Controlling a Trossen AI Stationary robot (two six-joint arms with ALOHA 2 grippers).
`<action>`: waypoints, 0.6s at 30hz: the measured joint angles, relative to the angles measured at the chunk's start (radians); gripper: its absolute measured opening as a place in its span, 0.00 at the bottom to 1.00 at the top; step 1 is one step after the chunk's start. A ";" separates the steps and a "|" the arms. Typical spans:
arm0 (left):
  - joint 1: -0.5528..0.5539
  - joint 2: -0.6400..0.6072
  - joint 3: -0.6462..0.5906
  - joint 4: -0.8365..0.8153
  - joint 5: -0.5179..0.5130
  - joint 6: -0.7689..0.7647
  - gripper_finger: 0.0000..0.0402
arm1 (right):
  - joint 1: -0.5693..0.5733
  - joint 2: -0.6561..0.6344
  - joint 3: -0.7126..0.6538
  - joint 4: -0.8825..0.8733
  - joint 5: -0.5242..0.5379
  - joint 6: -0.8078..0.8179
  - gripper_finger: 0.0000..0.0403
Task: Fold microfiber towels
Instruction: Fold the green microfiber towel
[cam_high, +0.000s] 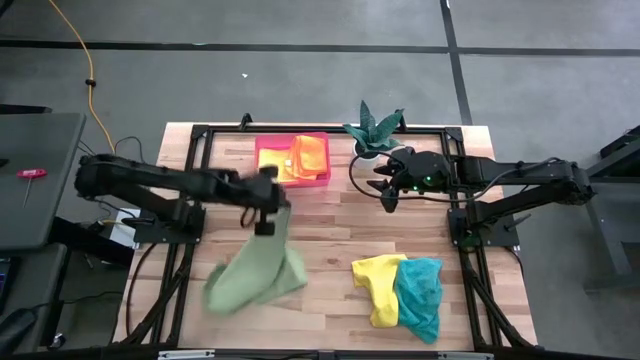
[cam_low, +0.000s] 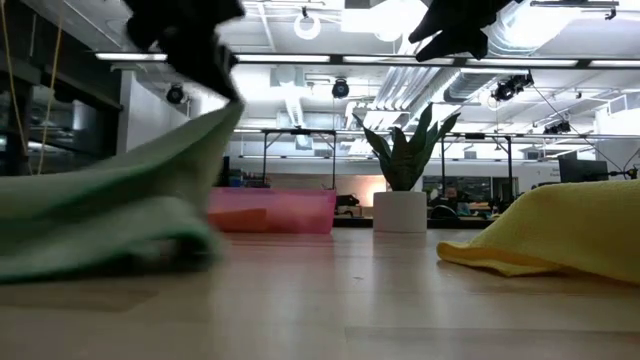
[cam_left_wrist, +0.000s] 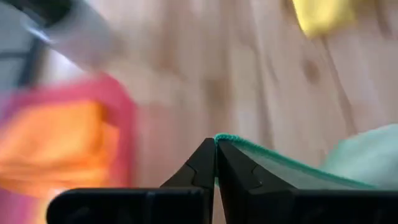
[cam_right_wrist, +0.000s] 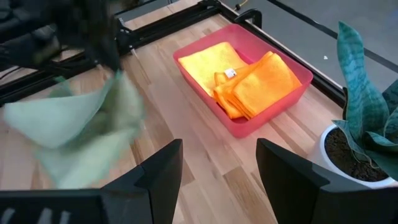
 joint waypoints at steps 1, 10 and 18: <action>0.022 -0.018 0.027 0.002 -0.003 0.017 0.00 | 0.000 0.000 0.000 0.000 0.000 0.000 0.49; 0.114 -0.078 0.220 0.007 -0.034 0.030 0.00 | 0.000 0.000 0.000 0.002 -0.032 0.034 0.49; 0.061 -0.085 0.165 -0.009 0.109 -0.066 0.00 | 0.002 0.099 0.002 0.006 -0.178 0.068 0.49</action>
